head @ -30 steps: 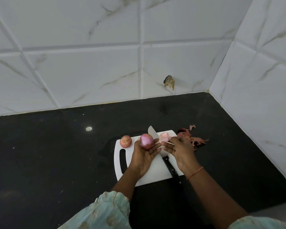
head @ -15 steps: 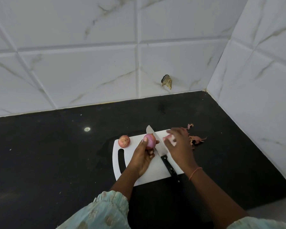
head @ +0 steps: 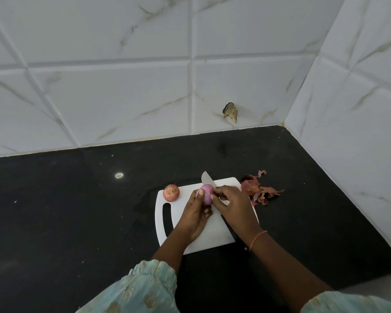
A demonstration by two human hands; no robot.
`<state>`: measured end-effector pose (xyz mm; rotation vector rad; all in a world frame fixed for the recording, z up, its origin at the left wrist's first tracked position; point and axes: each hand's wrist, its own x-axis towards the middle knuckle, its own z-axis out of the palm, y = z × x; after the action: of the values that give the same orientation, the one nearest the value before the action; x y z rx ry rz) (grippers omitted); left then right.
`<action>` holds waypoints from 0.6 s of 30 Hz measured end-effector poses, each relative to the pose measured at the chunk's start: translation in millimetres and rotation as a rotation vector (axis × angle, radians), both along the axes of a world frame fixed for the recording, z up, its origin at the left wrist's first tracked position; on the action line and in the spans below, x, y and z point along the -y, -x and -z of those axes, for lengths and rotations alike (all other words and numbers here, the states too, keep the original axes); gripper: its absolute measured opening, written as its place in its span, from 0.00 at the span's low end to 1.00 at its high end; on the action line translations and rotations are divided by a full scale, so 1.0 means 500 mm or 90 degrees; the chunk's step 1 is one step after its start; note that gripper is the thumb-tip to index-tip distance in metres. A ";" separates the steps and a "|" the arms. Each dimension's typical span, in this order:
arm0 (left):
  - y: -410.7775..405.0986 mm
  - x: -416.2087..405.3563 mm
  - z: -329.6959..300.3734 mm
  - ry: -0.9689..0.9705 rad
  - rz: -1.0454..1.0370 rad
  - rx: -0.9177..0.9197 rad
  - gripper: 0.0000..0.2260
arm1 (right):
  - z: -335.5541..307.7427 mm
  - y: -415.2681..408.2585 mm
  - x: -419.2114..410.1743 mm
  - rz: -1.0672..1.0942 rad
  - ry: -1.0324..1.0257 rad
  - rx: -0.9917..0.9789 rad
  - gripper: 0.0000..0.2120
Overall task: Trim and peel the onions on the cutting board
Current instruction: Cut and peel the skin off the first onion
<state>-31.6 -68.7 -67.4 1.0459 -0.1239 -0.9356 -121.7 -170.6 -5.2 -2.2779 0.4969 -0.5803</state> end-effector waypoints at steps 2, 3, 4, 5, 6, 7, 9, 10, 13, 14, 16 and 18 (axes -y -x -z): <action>-0.001 0.000 -0.001 -0.005 -0.001 -0.004 0.38 | 0.002 -0.002 -0.004 0.019 0.010 -0.001 0.08; 0.000 0.000 -0.002 -0.011 -0.002 -0.004 0.36 | 0.002 -0.003 -0.006 0.029 0.018 -0.003 0.07; 0.001 0.000 -0.005 -0.014 -0.001 -0.002 0.33 | 0.003 -0.005 -0.006 0.036 0.028 -0.006 0.05; 0.003 0.000 -0.005 -0.017 0.001 0.001 0.31 | 0.002 -0.005 -0.005 0.041 0.036 -0.007 0.04; 0.004 -0.001 -0.006 -0.020 0.004 0.004 0.30 | 0.002 -0.006 -0.003 0.042 0.038 -0.005 0.04; 0.003 -0.001 -0.005 -0.017 0.006 0.005 0.29 | 0.002 -0.006 -0.003 0.039 0.034 0.000 0.04; 0.001 -0.003 -0.004 -0.017 0.007 0.006 0.28 | -0.001 -0.003 -0.007 0.023 0.018 0.002 0.08; 0.000 -0.004 -0.005 -0.020 0.011 0.011 0.28 | 0.000 -0.001 -0.010 0.014 0.015 -0.005 0.11; -0.001 -0.006 -0.008 -0.025 0.023 0.019 0.29 | 0.005 -0.002 -0.011 0.003 0.018 -0.018 0.14; -0.001 -0.006 -0.009 -0.027 0.020 0.016 0.30 | 0.007 -0.003 -0.011 0.004 0.016 -0.016 0.13; -0.002 -0.005 -0.006 -0.027 0.008 0.004 0.31 | 0.009 -0.003 -0.011 0.005 0.008 -0.005 0.13; -0.002 -0.003 -0.004 -0.024 0.001 -0.005 0.30 | 0.012 -0.003 -0.011 0.009 0.014 0.003 0.13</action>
<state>-30.8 -67.2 -65.5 1.0769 -0.1002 -0.9462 -120.2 -165.0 -11.2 -2.2951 0.5074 -0.6000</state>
